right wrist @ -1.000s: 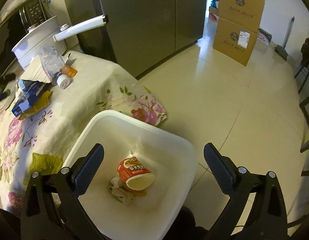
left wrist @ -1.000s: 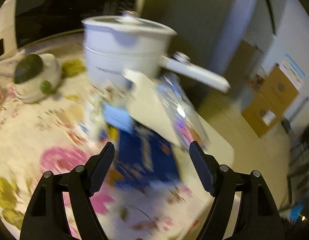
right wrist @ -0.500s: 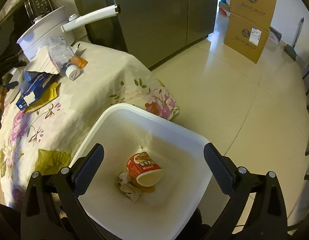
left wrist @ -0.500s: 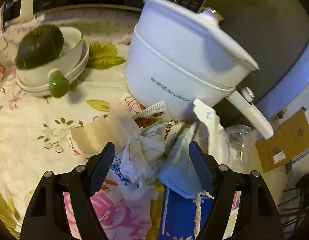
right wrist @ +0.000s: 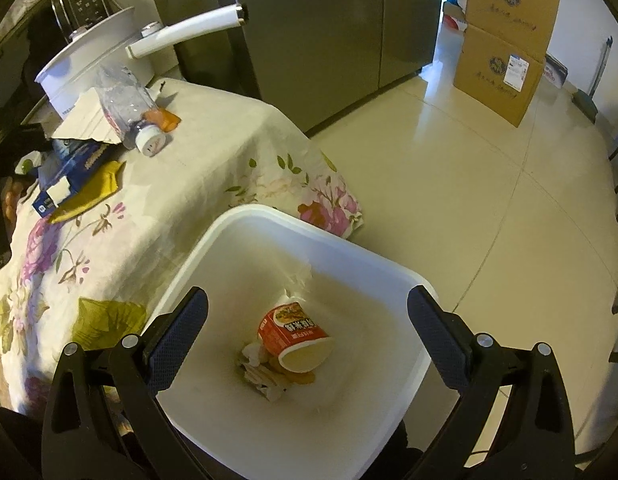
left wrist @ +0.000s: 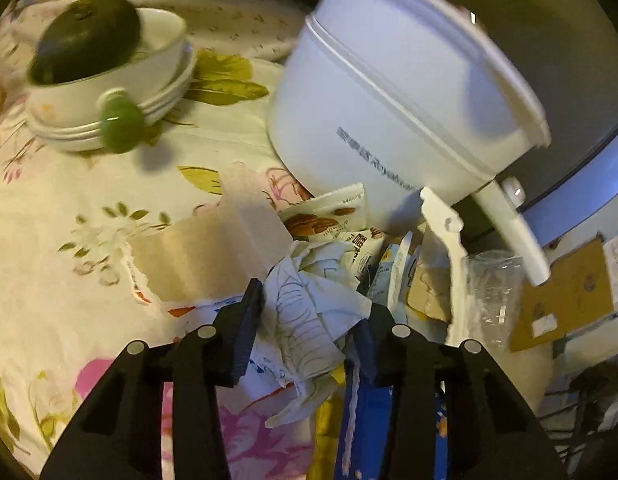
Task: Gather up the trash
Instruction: 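Grasp the crumpled paper tissues near the pot with the left gripper, then grasp the clear plastic bottle with the right gripper and lift it, then drop the bottle into the bin with the right gripper while the left carries the tissues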
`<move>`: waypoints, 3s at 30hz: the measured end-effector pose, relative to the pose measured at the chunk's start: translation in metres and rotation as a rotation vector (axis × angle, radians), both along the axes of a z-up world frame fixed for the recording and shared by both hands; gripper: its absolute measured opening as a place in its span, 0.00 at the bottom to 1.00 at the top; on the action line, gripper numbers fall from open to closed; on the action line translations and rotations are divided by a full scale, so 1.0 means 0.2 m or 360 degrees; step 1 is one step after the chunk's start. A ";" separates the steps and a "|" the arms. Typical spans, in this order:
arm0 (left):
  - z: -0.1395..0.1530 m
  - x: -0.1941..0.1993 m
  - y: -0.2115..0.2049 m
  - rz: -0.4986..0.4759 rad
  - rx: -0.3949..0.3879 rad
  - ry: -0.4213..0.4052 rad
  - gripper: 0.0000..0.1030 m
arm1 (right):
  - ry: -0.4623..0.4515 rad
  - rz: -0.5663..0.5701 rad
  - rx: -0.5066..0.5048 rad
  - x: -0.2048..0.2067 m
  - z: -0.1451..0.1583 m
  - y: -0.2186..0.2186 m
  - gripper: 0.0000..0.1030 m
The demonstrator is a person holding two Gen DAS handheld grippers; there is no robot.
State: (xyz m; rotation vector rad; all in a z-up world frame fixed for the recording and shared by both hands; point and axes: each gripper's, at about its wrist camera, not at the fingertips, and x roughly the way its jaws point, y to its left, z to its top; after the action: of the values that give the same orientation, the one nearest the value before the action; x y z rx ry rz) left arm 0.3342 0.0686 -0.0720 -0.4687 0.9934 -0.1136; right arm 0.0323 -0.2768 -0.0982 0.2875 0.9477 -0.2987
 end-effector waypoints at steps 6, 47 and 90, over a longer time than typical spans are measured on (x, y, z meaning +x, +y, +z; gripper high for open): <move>0.14 -0.26 0.09 0.0020 -0.0108 -0.0105 0.41 | -0.0136 0.0165 -0.0116 0.16 0.16 0.09 0.93; 0.21 -0.58 0.16 -0.0174 -0.0195 -0.0233 0.41 | -0.0228 0.0646 0.0332 1.35 0.19 0.43 0.67; 0.33 -1.01 -0.38 -0.0626 -0.0162 -0.0354 0.41 | -0.0010 0.0196 -0.0088 -0.12 0.07 0.09 0.88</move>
State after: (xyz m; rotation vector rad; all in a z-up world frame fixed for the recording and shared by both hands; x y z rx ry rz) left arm 0.1316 -0.0072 -0.0054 -0.3393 0.8524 -0.5600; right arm 0.0083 -0.2584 -0.0847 0.1782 0.9455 -0.2104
